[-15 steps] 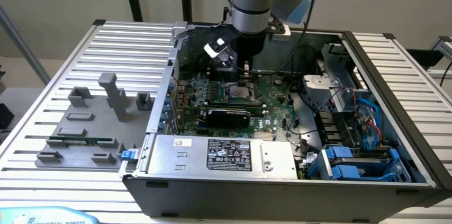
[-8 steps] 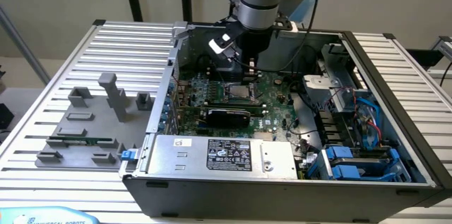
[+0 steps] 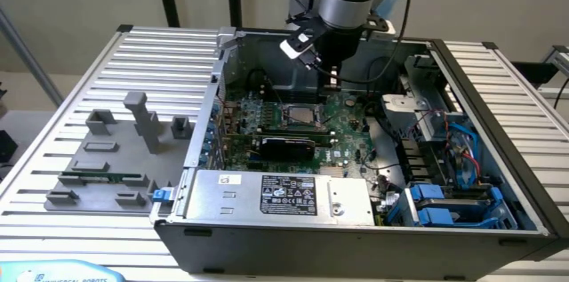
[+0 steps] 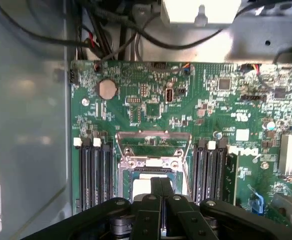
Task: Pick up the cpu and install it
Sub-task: 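Close the cpu cover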
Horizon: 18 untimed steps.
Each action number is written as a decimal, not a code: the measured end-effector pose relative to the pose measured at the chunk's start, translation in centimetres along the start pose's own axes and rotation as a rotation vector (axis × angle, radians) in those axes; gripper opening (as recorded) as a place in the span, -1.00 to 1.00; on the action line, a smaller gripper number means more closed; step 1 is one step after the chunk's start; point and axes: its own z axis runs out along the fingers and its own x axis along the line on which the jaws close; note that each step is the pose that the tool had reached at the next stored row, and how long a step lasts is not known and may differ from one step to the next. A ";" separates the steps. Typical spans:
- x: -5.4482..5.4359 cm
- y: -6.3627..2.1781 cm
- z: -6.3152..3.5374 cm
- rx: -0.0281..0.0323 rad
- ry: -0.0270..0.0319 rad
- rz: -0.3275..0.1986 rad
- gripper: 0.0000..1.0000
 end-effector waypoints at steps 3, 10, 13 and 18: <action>-0.1 1.12 -0.80 0.0103 0.0002 0.000 -0.79; -0.1 4.22 -1.33 0.0250 0.0033 0.000 -0.79; -0.1 5.54 -1.38 0.0276 0.0064 0.000 -0.79; -0.1 6.47 -0.94 0.0280 0.0117 0.000 -0.79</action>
